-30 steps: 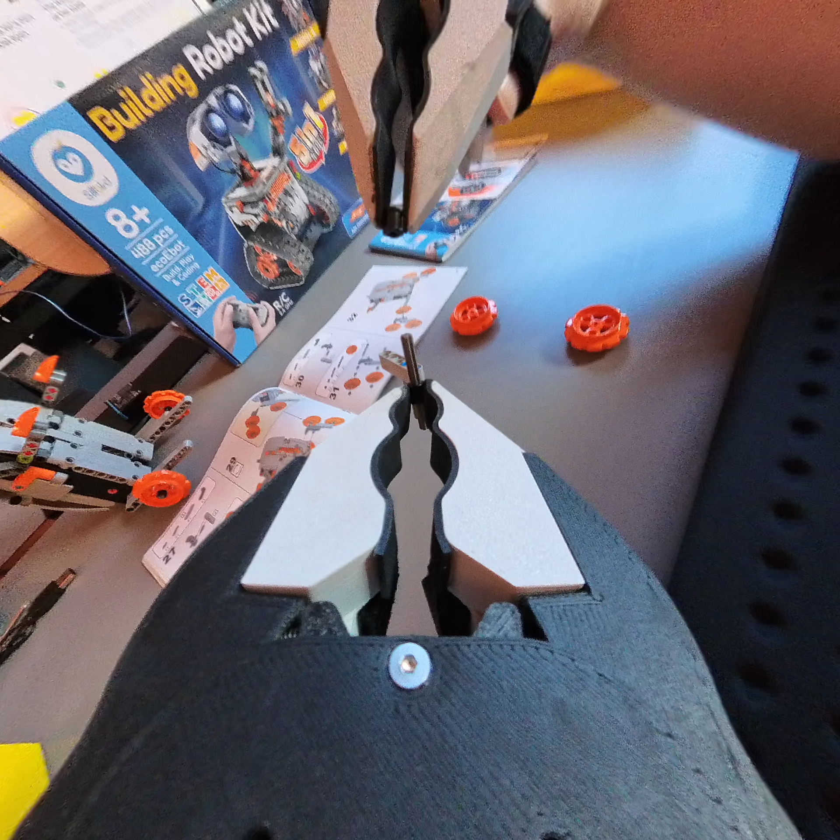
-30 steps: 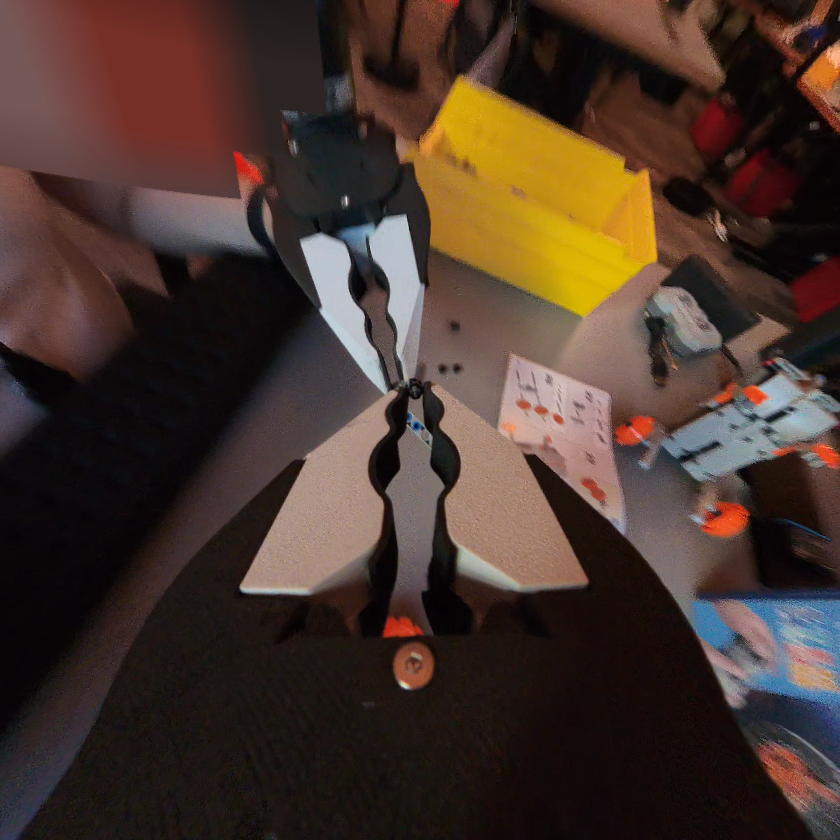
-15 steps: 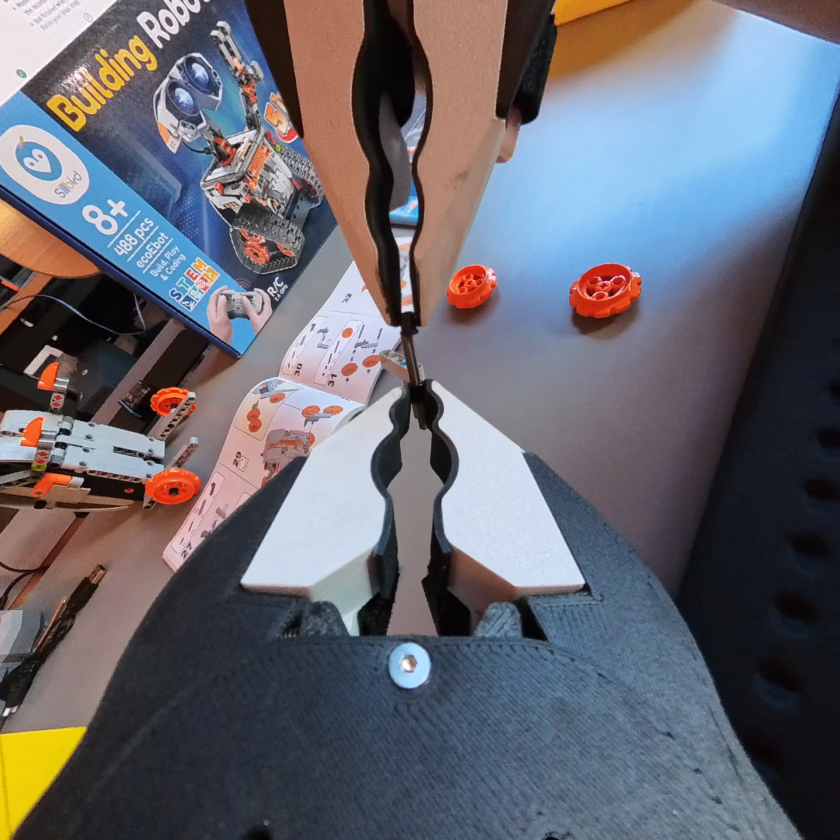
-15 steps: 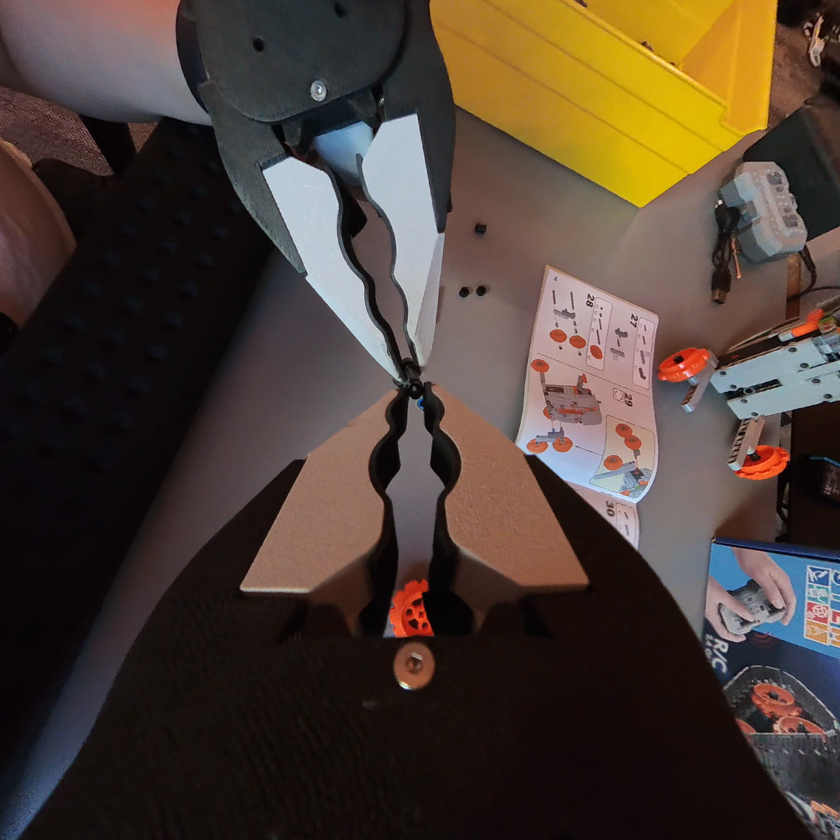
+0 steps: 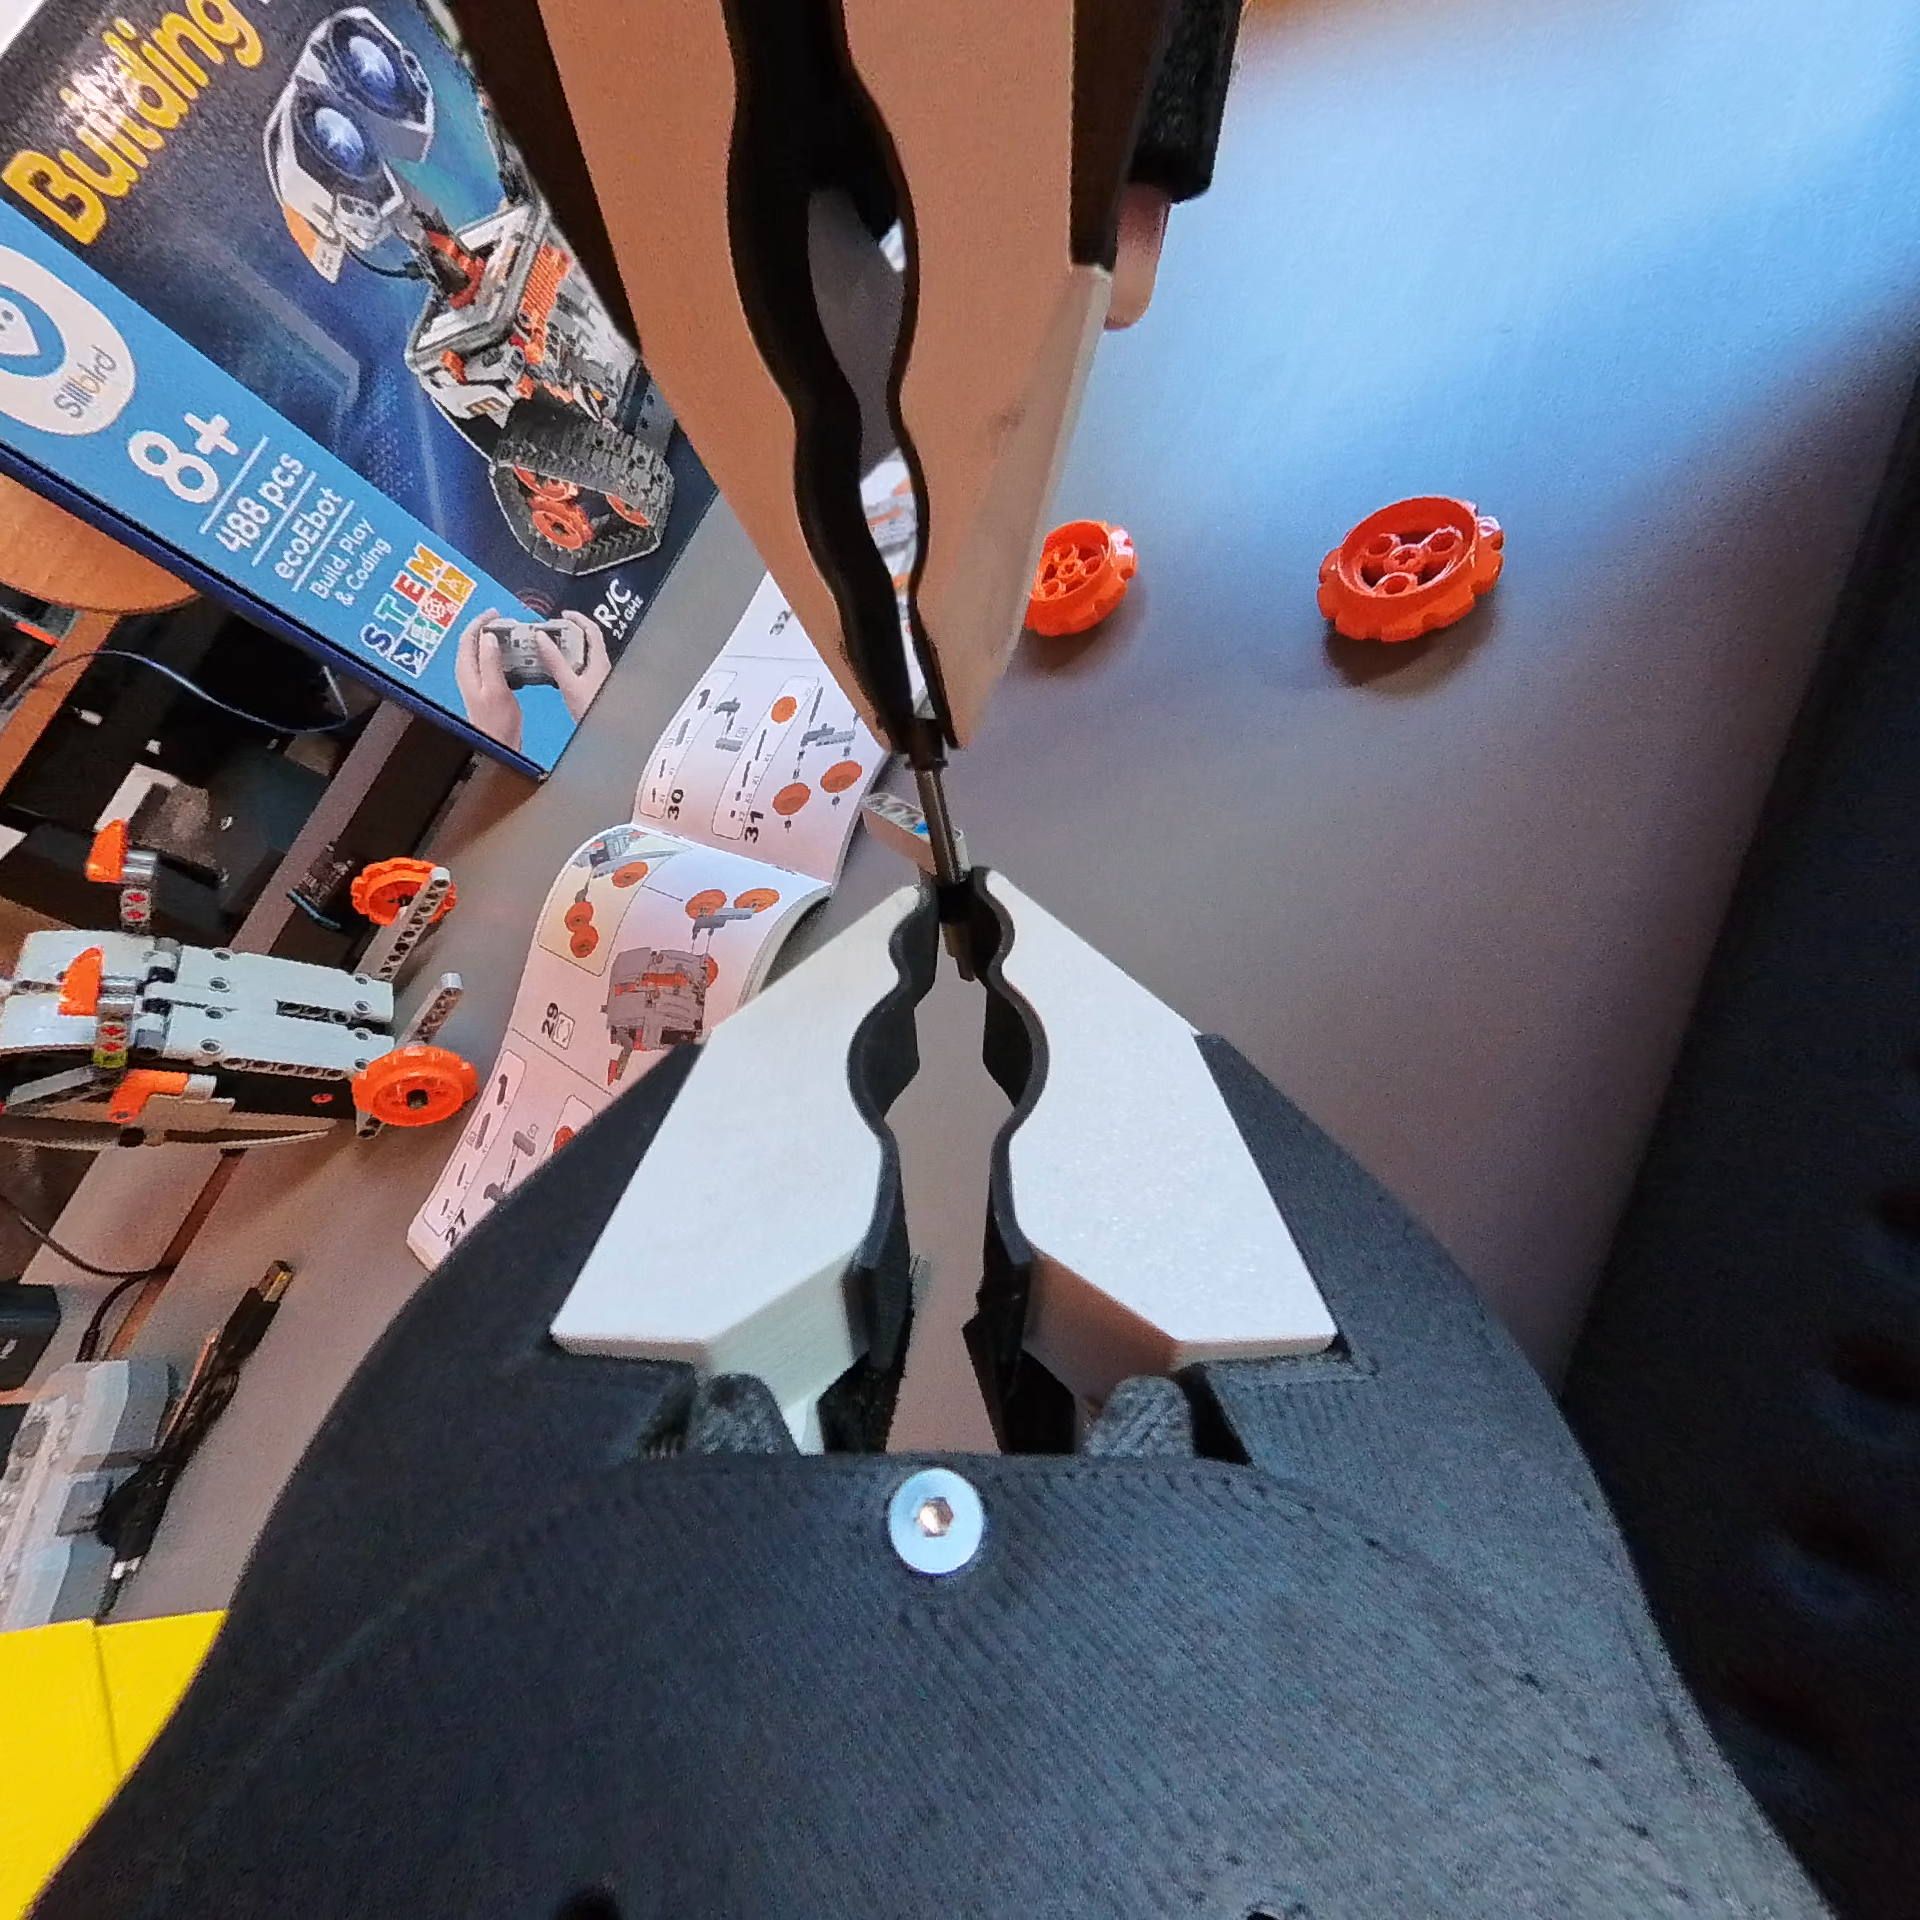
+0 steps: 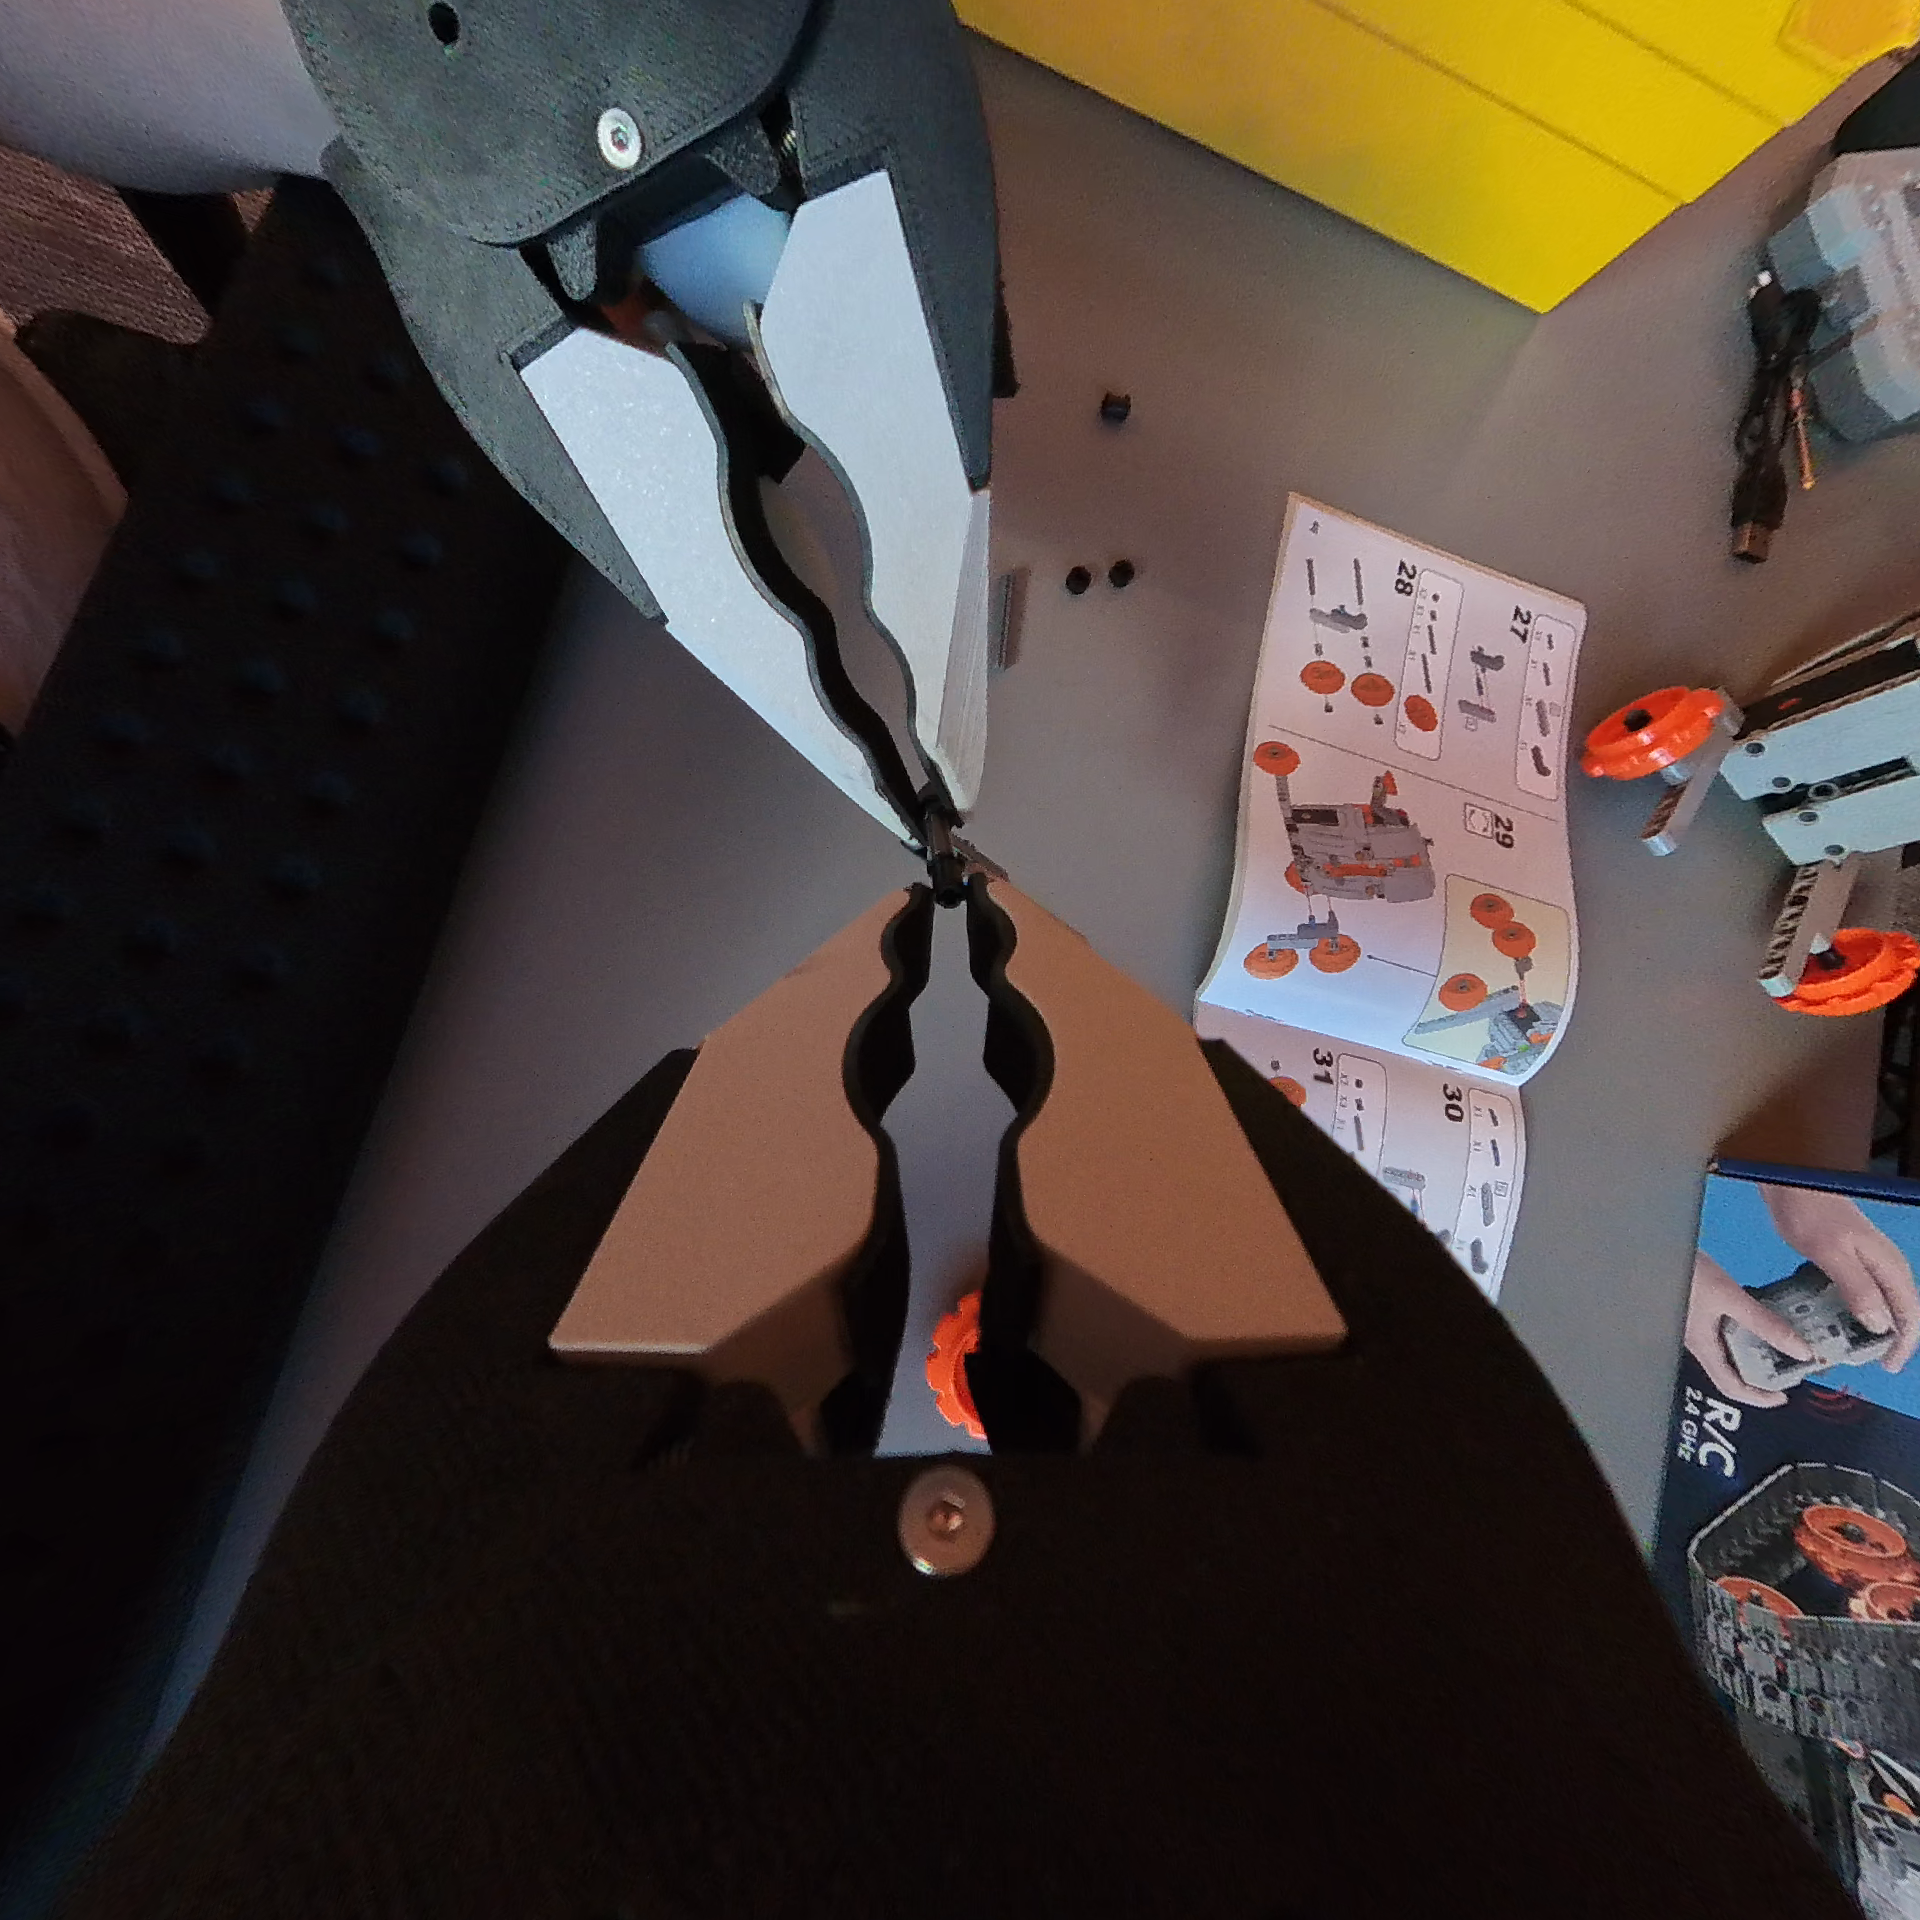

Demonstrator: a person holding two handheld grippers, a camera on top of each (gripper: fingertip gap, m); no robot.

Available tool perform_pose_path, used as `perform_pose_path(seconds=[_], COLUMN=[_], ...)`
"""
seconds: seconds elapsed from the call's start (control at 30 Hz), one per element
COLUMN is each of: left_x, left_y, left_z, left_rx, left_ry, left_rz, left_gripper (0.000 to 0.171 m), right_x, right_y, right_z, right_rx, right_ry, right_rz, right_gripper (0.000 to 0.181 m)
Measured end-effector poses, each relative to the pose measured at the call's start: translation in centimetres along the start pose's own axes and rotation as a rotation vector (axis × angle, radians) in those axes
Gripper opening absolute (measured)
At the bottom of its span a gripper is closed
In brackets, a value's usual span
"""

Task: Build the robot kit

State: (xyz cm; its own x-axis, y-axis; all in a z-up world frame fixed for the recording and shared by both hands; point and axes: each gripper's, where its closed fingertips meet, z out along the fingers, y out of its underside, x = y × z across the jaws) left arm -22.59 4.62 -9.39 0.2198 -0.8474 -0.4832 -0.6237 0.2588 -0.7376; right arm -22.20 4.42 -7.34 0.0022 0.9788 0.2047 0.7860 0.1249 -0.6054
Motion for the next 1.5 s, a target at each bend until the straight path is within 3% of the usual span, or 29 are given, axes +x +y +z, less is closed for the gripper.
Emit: perform_pose_path(seconds=[0.27,0.57,1.07,1.27,1.5], left_x=[0.6,1.2,0.3,0.9,1.0], left_y=[1.3,1.8,-0.1,-0.8,-1.8], left_z=[0.7,1.2,0.1,0.0,-0.4], left_rx=[-0.086,-0.111,0.053,0.103,0.168], left_ry=[0.018,0.054,0.094,0.123,0.140], left_rz=[0.035,0.038,-0.122,-0.109,-0.124], left_gripper=[0.002,0.003,0.002,0.003,0.003], right_x=[-0.1,-0.4,0.0,-0.6,-1.3], right_y=[1.1,1.7,-0.8,-0.4,-0.3], right_z=[1.3,1.9,-0.1,-0.9,-0.7], right_rx=[-0.105,-0.129,0.400,0.541,0.664], right_ry=[0.029,0.010,-0.027,0.020,-0.073], right_rz=[-0.055,-0.066,0.129,0.219,0.336], right_gripper=[0.005,0.005,0.005,0.005,0.005])
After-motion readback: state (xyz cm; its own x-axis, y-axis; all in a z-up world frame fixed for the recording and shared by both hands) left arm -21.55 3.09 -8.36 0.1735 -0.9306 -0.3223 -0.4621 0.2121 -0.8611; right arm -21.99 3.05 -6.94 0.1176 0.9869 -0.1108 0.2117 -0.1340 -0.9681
